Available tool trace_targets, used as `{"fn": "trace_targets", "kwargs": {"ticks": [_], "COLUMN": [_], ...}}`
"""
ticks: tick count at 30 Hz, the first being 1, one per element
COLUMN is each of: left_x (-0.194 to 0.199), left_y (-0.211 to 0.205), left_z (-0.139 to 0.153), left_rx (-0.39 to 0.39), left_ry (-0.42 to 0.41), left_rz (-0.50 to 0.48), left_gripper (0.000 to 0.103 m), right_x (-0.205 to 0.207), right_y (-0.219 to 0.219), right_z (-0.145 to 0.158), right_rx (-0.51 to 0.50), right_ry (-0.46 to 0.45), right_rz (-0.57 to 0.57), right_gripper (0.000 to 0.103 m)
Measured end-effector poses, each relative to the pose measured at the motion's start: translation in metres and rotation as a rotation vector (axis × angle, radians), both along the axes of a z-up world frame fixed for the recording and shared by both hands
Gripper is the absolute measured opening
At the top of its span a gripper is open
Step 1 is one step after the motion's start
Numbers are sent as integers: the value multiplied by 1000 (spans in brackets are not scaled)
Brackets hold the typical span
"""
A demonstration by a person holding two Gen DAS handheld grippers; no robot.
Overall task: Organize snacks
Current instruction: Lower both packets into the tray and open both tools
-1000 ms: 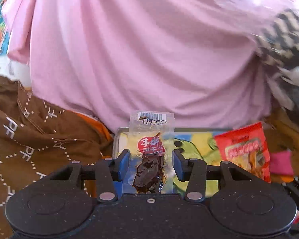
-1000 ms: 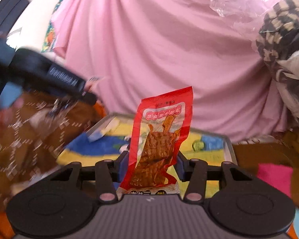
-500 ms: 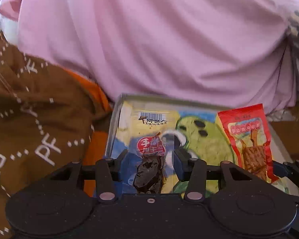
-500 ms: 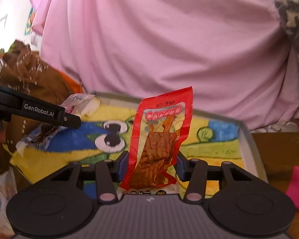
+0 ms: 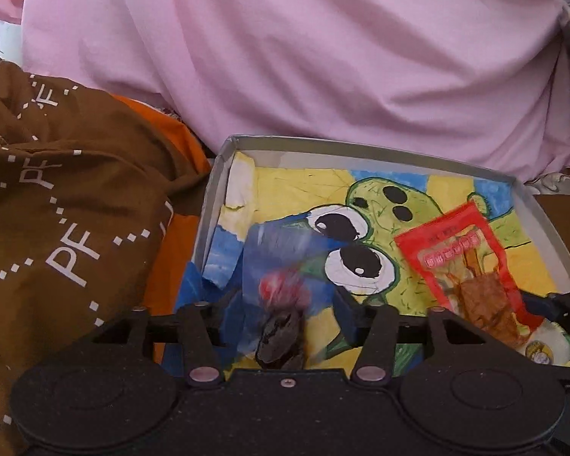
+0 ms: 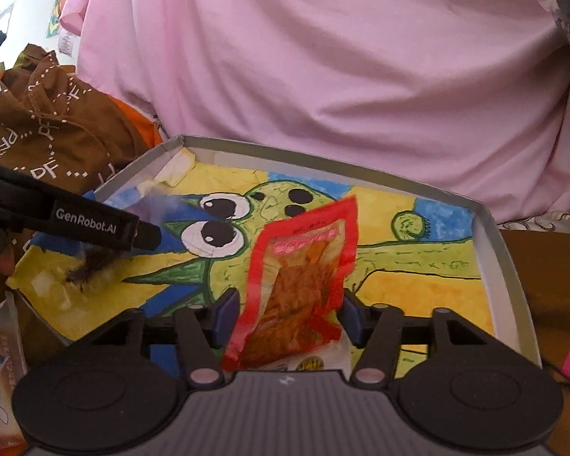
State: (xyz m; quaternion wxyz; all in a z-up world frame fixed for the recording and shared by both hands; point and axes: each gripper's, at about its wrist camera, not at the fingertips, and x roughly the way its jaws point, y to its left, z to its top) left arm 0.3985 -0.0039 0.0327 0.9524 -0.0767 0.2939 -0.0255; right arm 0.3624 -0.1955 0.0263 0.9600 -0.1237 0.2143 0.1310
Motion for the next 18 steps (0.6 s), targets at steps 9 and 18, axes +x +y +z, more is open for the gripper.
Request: {"fn": "trace_targets", "kwargs": {"ticks": [9,18], "left_x": [-15,-66], "left_y": [1,4], "left_z": [17,44], "left_rx": [-53,-100], "left_ry": [-43,-153], "left_rz": [24,51], "left_gripper": [88,96], "right_x": [-23,-82], "right_y": [-17,-39], "right_z": [21,49], "right_rx": [33,125], "right_ry": [-72,-227], "right_rz": [-46,-51], "right_gripper": [100,103]}}
